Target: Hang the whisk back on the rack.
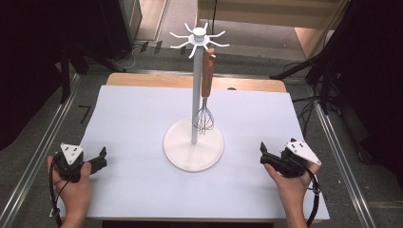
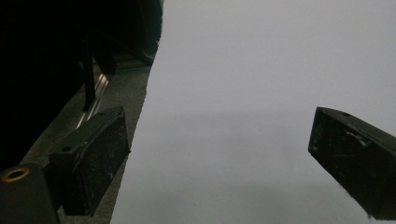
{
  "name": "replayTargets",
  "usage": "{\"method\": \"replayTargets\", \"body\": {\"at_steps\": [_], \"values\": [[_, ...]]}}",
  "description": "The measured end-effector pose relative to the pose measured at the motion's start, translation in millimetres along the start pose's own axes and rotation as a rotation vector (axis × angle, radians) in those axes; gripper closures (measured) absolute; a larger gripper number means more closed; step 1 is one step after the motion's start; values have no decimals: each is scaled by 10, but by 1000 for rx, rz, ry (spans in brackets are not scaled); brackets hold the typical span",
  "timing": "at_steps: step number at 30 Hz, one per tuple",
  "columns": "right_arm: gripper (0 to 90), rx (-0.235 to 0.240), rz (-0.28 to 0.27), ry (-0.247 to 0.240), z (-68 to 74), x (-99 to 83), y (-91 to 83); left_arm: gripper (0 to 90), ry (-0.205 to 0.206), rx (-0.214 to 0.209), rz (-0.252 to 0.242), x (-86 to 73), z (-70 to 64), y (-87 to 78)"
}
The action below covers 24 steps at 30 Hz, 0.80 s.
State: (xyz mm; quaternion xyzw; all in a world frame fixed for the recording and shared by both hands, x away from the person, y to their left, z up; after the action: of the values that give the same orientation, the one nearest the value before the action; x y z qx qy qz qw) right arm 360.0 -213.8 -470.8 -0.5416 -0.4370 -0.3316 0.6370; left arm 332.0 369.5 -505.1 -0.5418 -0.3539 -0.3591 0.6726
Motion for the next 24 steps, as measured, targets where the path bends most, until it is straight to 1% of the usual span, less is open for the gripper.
{"method": "replayTargets", "body": {"at_steps": [5,11,12,13,15,16,24], "values": [[0,-1,6,6,-50,-48,2,58,0,0,-1,0,1,0],[0,-12,19,-4,-139,-131,-6,59,2,2,0,0,1,-1],[0,-20,25,-6,-183,-160,-17,59,2,2,1,-1,0,0],[0,-20,25,-6,-183,-160,-17,59,2,2,1,-1,0,0],[0,-25,28,0,-238,-191,-32,59,3,1,0,0,-2,0],[0,-25,28,0,-238,-191,-32,59,3,1,1,-1,-1,-1],[0,-43,34,17,-397,-278,-72,59,4,2,0,-1,0,-2]]}}
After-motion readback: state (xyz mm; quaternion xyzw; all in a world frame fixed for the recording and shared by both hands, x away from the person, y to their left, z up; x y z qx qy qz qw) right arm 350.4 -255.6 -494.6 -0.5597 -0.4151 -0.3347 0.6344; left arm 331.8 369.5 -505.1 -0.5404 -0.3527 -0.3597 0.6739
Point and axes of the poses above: each handheld gripper's, and its own axes: y roughly forward along the jaws, x roughly out of its top, z roughly to its left, the point moved 9 cm from there along y, roughly forward along the jaws, and after that the axes turned 4 degrees about x, right-handed, at the moved point
